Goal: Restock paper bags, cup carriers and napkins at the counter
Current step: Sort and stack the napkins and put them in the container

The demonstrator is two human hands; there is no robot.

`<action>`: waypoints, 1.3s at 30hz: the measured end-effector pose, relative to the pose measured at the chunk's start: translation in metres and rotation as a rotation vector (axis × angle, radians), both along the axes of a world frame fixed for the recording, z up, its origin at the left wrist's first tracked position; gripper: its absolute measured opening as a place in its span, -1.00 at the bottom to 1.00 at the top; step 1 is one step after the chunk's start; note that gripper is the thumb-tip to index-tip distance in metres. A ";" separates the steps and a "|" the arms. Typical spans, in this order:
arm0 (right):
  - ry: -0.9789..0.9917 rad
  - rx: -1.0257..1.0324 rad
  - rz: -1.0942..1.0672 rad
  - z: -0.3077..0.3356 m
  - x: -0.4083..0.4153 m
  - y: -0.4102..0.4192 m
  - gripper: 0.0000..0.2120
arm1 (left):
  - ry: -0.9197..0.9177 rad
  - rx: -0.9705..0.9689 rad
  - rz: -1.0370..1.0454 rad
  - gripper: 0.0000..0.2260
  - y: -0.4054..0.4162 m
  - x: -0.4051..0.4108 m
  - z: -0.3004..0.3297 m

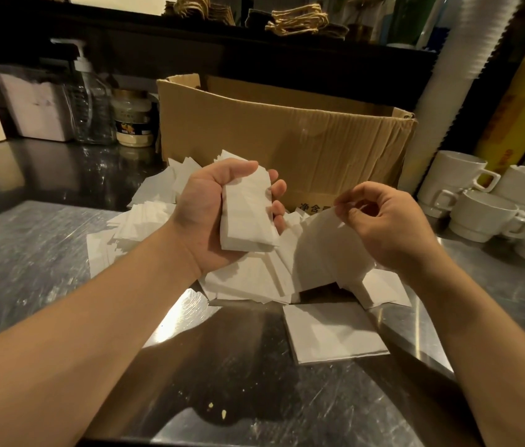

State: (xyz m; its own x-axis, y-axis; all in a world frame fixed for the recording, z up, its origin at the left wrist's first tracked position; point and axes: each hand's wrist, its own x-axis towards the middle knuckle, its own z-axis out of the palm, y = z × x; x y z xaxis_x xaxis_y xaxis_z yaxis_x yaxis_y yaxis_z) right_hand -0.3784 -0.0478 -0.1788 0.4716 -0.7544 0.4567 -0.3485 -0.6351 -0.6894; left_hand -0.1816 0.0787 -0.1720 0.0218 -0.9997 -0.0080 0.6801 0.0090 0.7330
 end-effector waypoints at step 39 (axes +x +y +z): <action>-0.201 0.247 0.065 0.004 0.021 0.036 -0.91 | -0.119 0.044 -0.069 -0.43 0.001 -0.012 -0.003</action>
State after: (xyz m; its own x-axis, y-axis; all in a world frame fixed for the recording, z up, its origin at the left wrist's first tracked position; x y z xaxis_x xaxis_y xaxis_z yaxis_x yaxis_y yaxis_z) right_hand -0.3571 -0.0121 -0.1743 0.4415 -0.8252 0.3523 -0.1540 -0.4565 -0.8763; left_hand -0.1938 0.0797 -0.1748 -0.0437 -0.9976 -0.0537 0.5860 -0.0691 0.8074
